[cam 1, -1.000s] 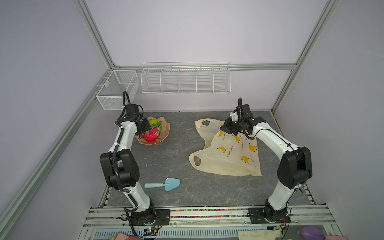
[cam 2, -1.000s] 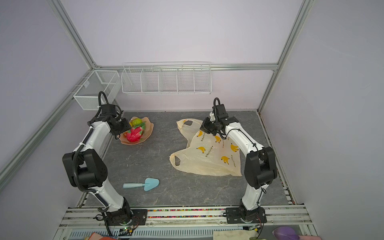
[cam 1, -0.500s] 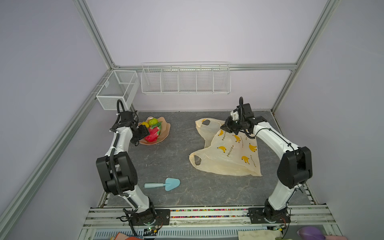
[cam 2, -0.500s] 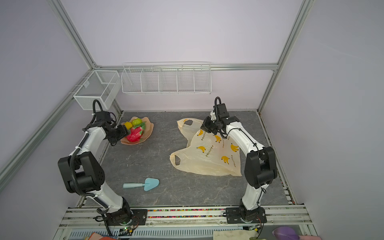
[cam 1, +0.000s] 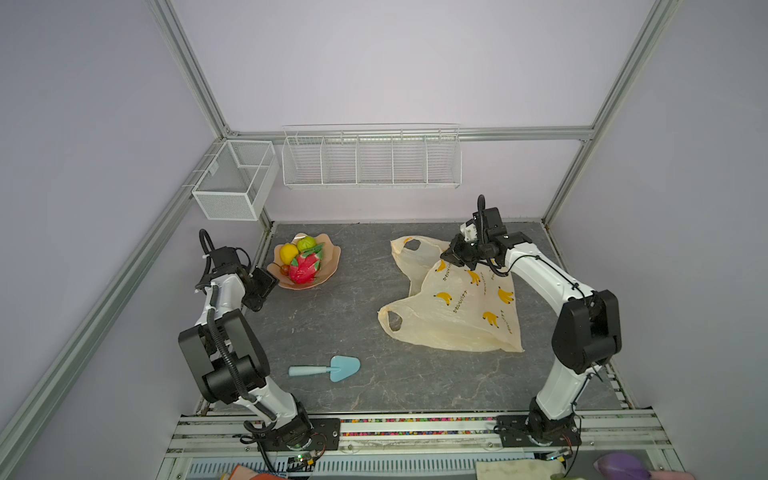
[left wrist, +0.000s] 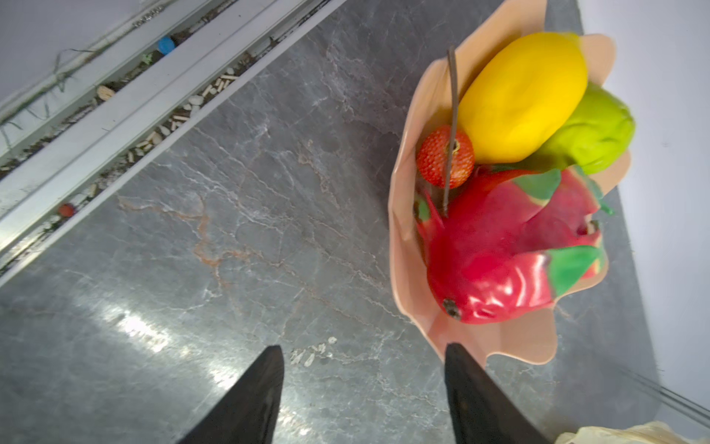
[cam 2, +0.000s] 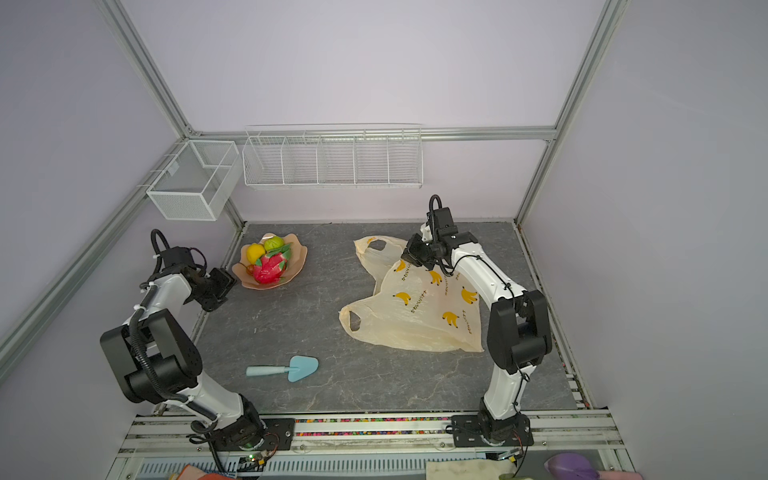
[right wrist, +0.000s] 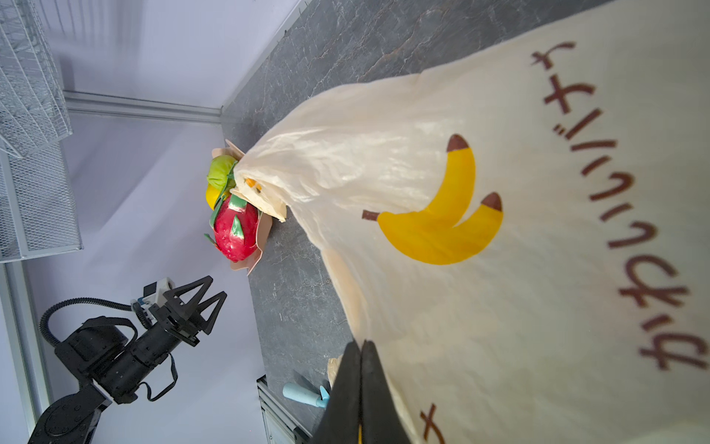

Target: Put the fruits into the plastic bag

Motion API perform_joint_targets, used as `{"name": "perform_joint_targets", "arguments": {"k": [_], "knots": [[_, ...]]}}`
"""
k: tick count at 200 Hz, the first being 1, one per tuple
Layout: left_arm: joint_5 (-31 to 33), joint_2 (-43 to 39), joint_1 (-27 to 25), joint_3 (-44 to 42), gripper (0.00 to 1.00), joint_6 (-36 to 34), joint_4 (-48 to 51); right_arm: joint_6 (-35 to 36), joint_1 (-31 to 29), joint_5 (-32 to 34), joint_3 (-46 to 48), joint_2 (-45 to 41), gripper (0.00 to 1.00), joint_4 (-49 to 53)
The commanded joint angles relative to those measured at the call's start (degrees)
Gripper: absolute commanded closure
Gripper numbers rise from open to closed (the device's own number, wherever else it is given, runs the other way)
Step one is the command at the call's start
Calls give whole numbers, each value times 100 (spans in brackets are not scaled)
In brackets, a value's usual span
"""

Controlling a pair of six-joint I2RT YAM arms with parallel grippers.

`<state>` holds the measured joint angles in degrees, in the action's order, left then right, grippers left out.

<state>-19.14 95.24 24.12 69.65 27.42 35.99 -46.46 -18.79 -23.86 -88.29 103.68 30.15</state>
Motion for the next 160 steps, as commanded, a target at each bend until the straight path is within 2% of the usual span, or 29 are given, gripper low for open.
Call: {"name": "perform_joint_targets", "arguments": {"k": [1, 101, 160], "knots": [[-340, 154, 55, -113, 34, 388, -549, 55, 40, -56, -75, 41, 93, 8], [-630, 1126, 75, -1, 45, 1227, -1521, 5, 33, 4, 11, -14, 93, -23], [-723, 1396, 41, 57, 59, 1341, -1667, 5, 39, 44, -4, -36, 93, 16]]}}
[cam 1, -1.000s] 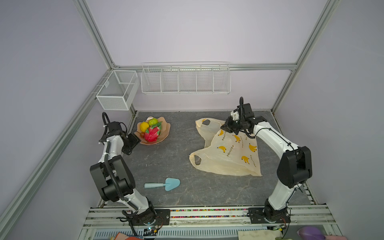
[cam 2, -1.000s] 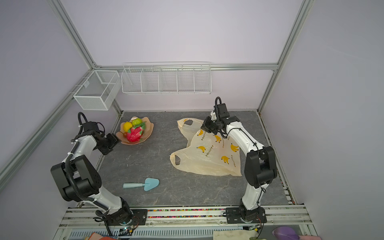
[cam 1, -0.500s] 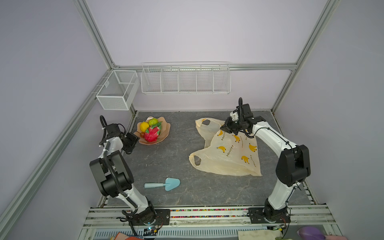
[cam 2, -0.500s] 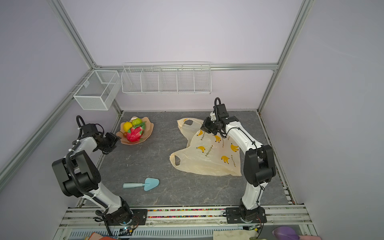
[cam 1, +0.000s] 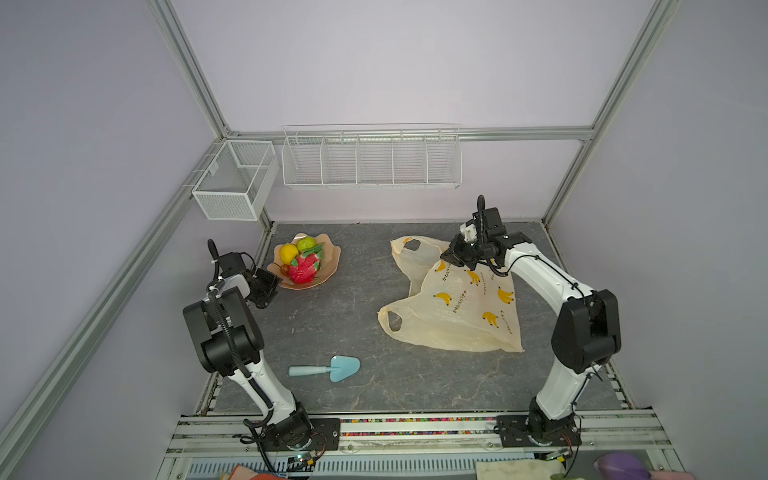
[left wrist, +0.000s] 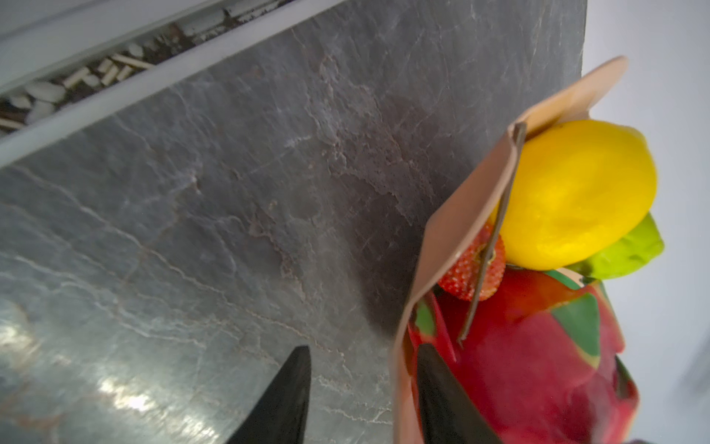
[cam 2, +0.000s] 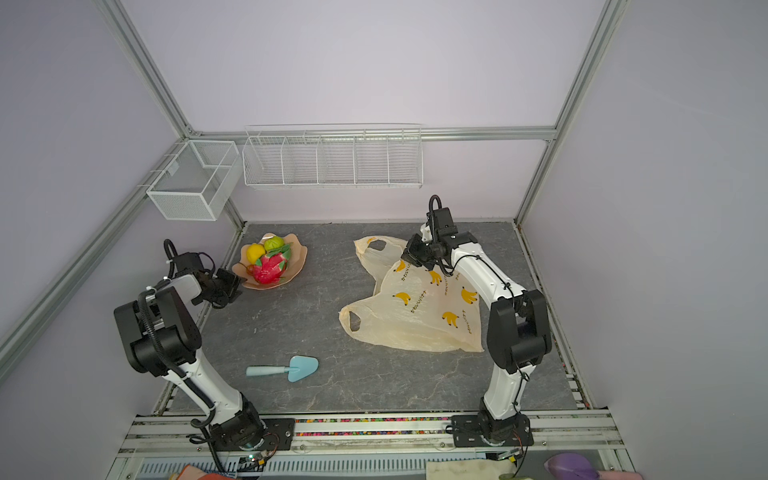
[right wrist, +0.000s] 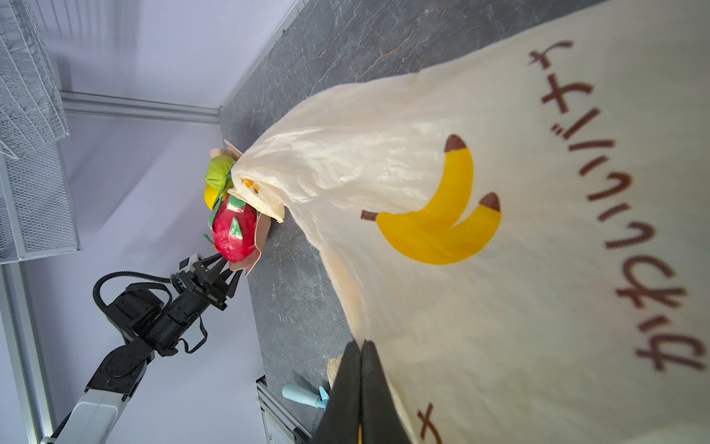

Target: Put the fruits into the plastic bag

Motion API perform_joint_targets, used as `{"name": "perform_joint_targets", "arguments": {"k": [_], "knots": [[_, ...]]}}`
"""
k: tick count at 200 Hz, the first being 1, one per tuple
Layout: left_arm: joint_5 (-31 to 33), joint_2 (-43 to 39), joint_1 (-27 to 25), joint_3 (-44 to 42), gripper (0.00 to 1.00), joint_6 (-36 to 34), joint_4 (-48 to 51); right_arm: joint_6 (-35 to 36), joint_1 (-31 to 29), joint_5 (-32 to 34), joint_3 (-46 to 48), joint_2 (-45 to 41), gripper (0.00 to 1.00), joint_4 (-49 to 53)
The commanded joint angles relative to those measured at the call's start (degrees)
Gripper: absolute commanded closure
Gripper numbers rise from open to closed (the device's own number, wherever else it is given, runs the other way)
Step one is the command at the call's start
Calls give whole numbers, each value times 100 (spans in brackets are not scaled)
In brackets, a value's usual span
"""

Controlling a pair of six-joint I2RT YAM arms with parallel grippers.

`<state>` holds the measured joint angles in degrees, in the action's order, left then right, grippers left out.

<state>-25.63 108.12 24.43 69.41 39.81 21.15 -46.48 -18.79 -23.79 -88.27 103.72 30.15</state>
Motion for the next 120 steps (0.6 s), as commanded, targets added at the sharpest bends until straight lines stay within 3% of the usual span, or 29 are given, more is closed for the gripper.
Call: {"name": "perform_joint_targets", "arguments": {"k": [1, 120], "knots": [[-74, 111, 10, 81, 59, 104, -182, 7, 40, 35, -6, -38, 94, 12], [-169, 177, -278, 106, 87, 126, -202, 31, 38, 14, -225, 67, 93, 84]]}}
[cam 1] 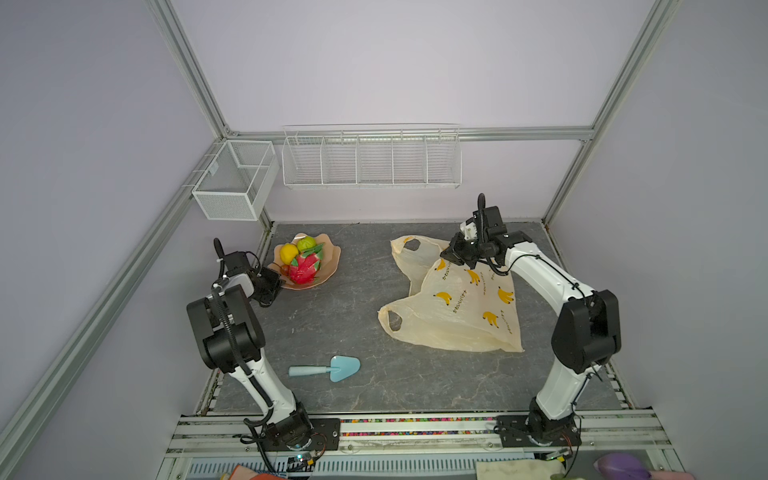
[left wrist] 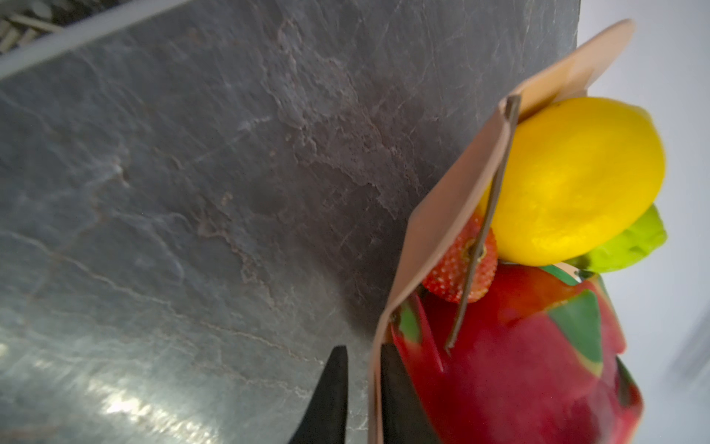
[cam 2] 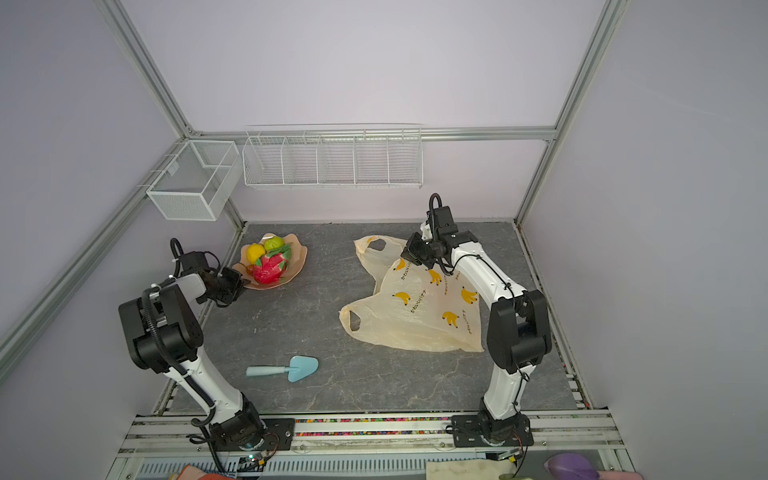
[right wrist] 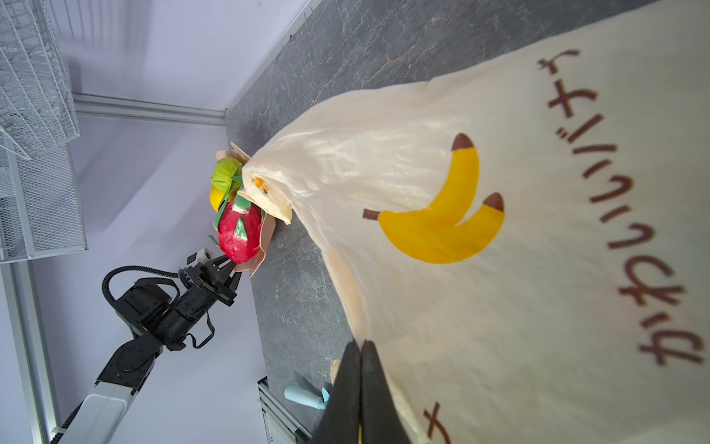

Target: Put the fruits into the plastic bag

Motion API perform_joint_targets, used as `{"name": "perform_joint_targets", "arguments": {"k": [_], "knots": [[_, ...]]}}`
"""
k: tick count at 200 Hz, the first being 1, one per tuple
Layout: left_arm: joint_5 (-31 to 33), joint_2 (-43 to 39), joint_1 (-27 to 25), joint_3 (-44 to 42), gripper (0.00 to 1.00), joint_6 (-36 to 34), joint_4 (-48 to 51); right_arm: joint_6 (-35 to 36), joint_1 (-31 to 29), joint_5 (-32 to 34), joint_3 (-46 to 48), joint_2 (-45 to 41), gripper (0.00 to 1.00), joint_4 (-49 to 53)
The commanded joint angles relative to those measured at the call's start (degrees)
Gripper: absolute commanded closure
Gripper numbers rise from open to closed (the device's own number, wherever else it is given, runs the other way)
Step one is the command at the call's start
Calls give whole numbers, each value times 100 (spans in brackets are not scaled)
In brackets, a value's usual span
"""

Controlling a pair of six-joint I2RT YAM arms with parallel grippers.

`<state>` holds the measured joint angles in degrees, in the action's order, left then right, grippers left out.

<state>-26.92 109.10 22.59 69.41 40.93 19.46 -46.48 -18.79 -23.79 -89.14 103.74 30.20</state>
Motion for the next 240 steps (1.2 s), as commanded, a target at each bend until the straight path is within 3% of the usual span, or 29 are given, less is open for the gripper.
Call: {"name": "perform_joint_targets", "arguments": {"k": [1, 65, 127, 148, 217, 240], "knots": [[-37, 78, -95, 107, 87, 13, -32, 33, 40, 14, -138, 66, 93, 86], [-100, 24, -319, 91, 97, 23, 1, 39, 40, 4, -209, 118, 93, 114], [-345, -95, -668, -213, 100, 347, -285, 34, 36, -1, -202, 120, 93, 101], [-358, -212, -1159, -362, 99, 507, -289, 25, 36, 3, -184, 111, 93, 90], [-165, -908, -1992, -1522, 92, 1883, -1202, 16, 34, -2, -182, 76, 93, 100], [-26, -1149, -2047, -1597, 78, 1903, -1039, 15, 38, 6, -182, 45, 93, 110]]}}
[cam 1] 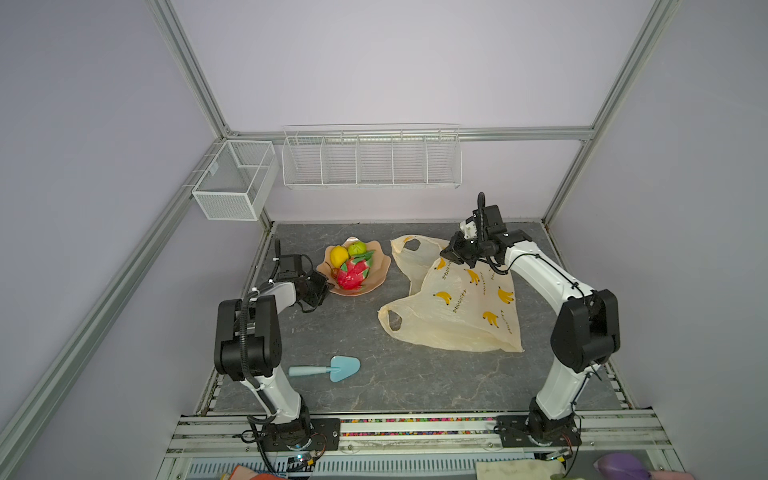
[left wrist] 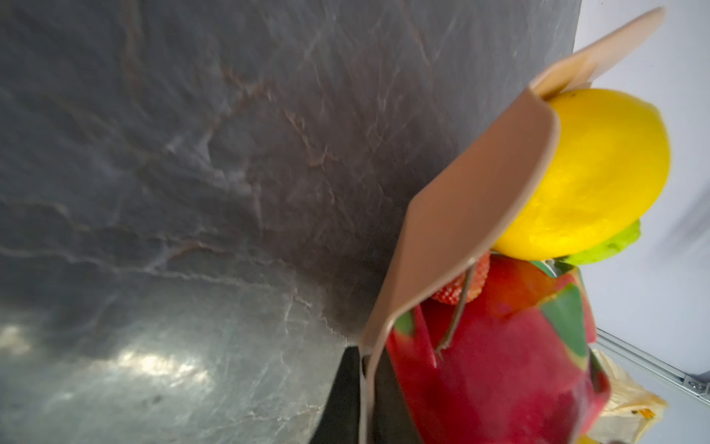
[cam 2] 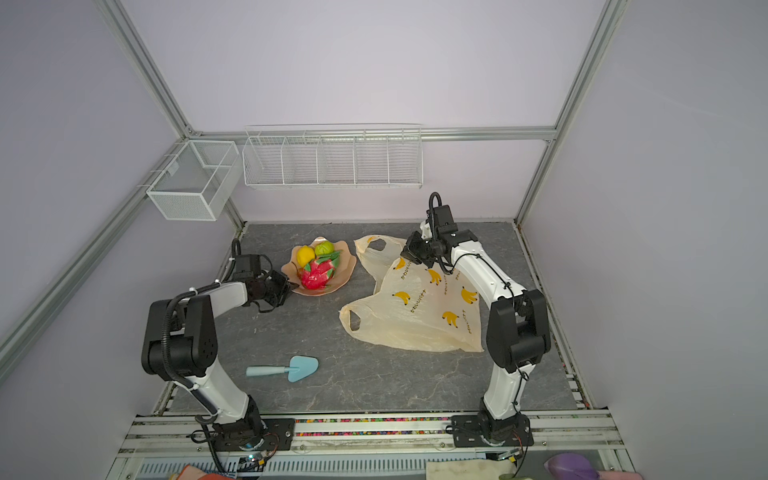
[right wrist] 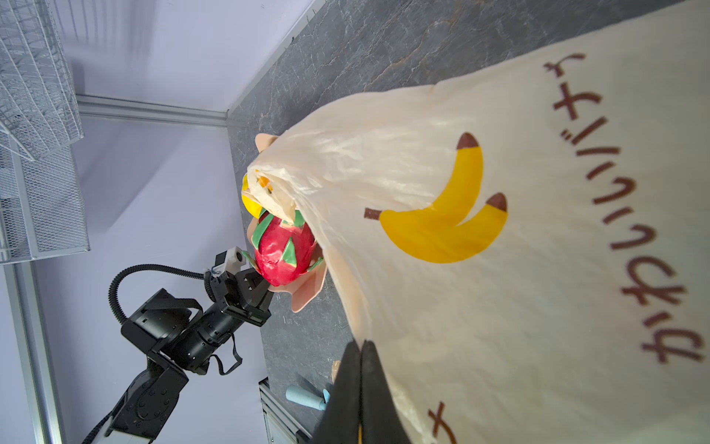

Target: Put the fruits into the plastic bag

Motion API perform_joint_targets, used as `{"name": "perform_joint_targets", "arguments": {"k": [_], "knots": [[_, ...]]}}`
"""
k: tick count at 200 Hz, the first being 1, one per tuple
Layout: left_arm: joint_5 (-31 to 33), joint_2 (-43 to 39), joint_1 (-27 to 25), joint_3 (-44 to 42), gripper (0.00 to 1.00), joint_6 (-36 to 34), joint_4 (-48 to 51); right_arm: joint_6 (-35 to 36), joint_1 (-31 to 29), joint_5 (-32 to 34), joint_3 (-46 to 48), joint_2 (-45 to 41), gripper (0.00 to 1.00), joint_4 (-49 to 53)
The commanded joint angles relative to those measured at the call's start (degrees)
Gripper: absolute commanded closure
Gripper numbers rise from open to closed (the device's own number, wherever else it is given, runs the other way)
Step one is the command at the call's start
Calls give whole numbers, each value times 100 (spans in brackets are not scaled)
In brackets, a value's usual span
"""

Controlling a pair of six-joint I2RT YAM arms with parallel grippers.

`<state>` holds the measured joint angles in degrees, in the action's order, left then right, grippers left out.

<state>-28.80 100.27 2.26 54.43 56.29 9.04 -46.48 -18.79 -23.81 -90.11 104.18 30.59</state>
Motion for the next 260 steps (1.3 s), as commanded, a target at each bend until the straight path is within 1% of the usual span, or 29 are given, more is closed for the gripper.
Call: {"name": "perform_joint_targets", "arguments": {"k": [1, 33, 50, 66, 85, 109, 122, 138, 158, 188, 212, 231, 260], "knots": [[163, -273, -15, -100, 77, 352, 16, 16, 40, 8, -82, -1, 93, 75], [376, -646, -15, 98, 44, 106, 706, 16, 35, 52, -18, -71, 93, 62], [637, -824, -15, 386, 34, -144, 1357, 16, 40, 70, 1, -100, 93, 77], [1004, -958, -15, 875, 29, -577, 2126, 24, 40, 88, 10, -124, 94, 83], [1409, -900, -15, 1720, 27, -1305, 3004, 34, 36, 113, 19, -144, 93, 110], [1773, -435, -49, 2980, 24, -2331, 3965, 57, 37, 126, -23, -137, 93, 128], [1983, -136, -115, 3542, 23, -2760, 4259, 95, 48, 141, -66, -111, 93, 155], [2167, 242, -214, 4057, 22, -3122, 4401, 128, 47, 119, -128, -53, 93, 217], [2335, 765, -352, 4702, 22, -3415, 4578, 142, 48, 108, -190, -4, 93, 255], [2604, 1520, -700, 5566, 22, -3781, 4784, 173, 58, 87, -250, 49, 93, 284], [2754, 2128, -874, 6144, 22, -3898, 4988, 193, 66, 74, -304, 93, 94, 338], [2828, 2498, -937, 6454, 22, -3868, 5102, 209, 69, 43, -356, 128, 93, 373], [2878, 2836, -956, 6630, 22, -3766, 5057, 234, 68, 35, -435, 172, 93, 426]]}}
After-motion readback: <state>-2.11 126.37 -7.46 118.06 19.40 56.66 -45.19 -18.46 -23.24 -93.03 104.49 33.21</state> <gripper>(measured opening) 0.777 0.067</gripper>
